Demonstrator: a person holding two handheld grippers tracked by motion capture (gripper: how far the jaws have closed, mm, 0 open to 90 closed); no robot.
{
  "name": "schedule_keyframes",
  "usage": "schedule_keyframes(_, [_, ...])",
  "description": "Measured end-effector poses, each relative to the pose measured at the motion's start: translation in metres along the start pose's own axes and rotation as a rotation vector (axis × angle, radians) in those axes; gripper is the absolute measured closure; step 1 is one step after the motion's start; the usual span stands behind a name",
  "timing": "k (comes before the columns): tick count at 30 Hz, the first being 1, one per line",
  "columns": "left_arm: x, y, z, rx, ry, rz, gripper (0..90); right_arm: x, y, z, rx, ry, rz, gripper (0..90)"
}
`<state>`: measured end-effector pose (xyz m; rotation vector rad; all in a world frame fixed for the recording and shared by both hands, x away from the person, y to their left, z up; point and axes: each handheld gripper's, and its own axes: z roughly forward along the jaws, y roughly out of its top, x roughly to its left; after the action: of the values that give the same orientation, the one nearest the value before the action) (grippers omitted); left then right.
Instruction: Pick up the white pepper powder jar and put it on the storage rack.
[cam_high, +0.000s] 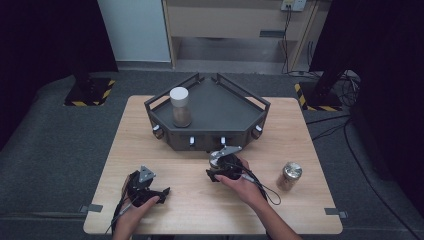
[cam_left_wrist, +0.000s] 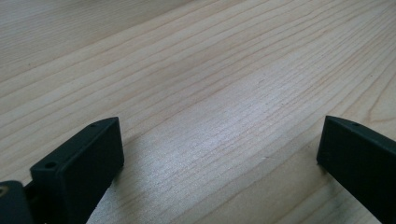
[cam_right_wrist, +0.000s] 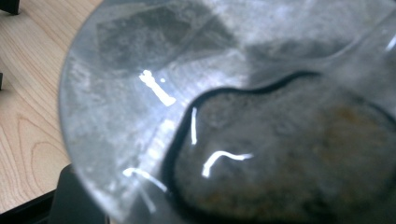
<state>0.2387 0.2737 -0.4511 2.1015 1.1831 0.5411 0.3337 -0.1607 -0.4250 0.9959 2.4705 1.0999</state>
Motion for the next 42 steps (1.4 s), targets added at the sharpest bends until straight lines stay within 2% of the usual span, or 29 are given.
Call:
schedule_keyframes(4, [0.0,0.0,0.0,0.0,0.0,0.0,0.0,0.003,-0.002,-0.003,-0.003,-0.009,-0.032,30.6])
schedule_keyframes(7, [0.0,0.0,0.0,0.0,0.0,0.0,0.0,0.006,-0.001,-0.009,-0.019,-0.017,-0.037,30.7])
schedule_keyframes(11, [0.0,0.0,0.0,0.0,0.001,0.0,0.0,0.01,0.009,-0.019,-0.018,-0.015,-0.067,30.8])
schedule_keyframes(16, [0.0,0.0,0.0,0.0,0.001,0.0,0.0,0.015,0.018,-0.027,-0.022,-0.002,-0.083,30.9])
schedule_keyframes(23, [0.0,0.0,0.0,0.0,0.001,0.0,0.0,0.02,0.029,-0.039,-0.014,-0.007,-0.113,30.9])
schedule_keyframes(42, [-0.001,0.0,0.0,-0.001,0.003,0.0,0.0,0.016,0.054,-0.067,-0.011,-0.004,-0.122,30.9])
